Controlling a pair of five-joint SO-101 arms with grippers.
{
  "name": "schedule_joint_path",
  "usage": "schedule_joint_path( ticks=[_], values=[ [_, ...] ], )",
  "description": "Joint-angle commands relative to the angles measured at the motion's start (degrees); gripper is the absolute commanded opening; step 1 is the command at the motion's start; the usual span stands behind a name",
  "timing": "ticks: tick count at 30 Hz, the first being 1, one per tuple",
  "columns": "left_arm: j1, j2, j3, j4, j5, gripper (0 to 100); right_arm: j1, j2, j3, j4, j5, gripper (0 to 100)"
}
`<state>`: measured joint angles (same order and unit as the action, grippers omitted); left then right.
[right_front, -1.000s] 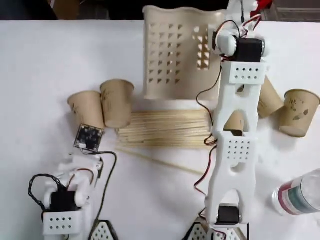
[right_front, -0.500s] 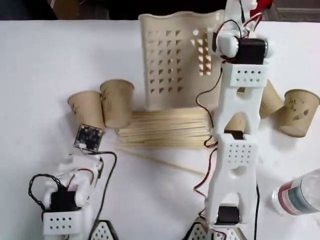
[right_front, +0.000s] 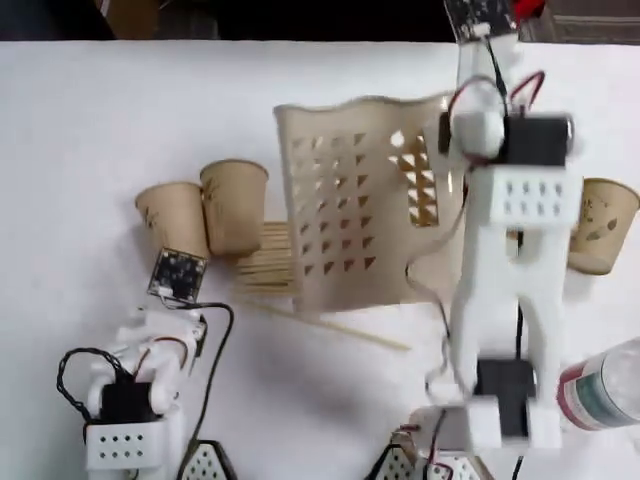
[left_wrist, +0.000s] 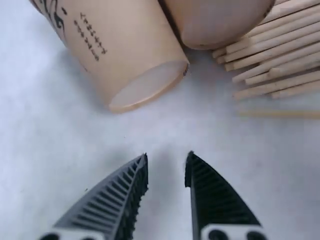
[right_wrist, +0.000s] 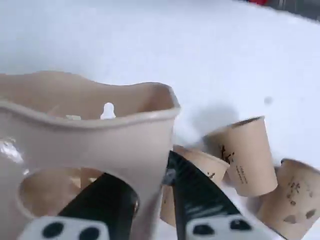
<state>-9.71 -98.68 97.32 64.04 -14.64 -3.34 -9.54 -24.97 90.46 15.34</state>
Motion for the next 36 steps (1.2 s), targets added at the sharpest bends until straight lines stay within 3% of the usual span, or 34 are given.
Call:
schedule_joint_path(
  ticks=[1, 7, 11, 19, 25, 31, 36],
  values=[
    [0.66, -0.4, 0.0, 0.18, 0.62, 14, -1.63, -11.38, 10.37, -14.73, -3.25, 1.6],
    [0.66, -0.4, 0.0, 0.18, 0.62, 14, -2.42, -10.59, 26.64, -42.86, -6.07, 1.5],
    [0.66, -0.4, 0.0, 0.18, 0.62, 14, -2.51, -5.14, 26.37, -53.93, -6.07, 1.5],
    [0.66, -0.4, 0.0, 0.18, 0.62, 14, -4.26, 17.36, 8.79, -61.85, -14.15, 1.5],
    [0.66, -0.4, 0.0, 0.18, 0.62, 14, -6.2, 29.76, -1.93, -60.97, -15.03, 1.5],
    [0.57, -0.4, 0.0, 0.18, 0.62, 14, -4.79, 27.82, 6.51, -60.7, -17.93, 1.6],
    [0.57, -0.4, 0.0, 0.18, 0.62, 14, -3.03, 20.79, 27.08, -74.15, -16.26, 1.6]
  ],
)
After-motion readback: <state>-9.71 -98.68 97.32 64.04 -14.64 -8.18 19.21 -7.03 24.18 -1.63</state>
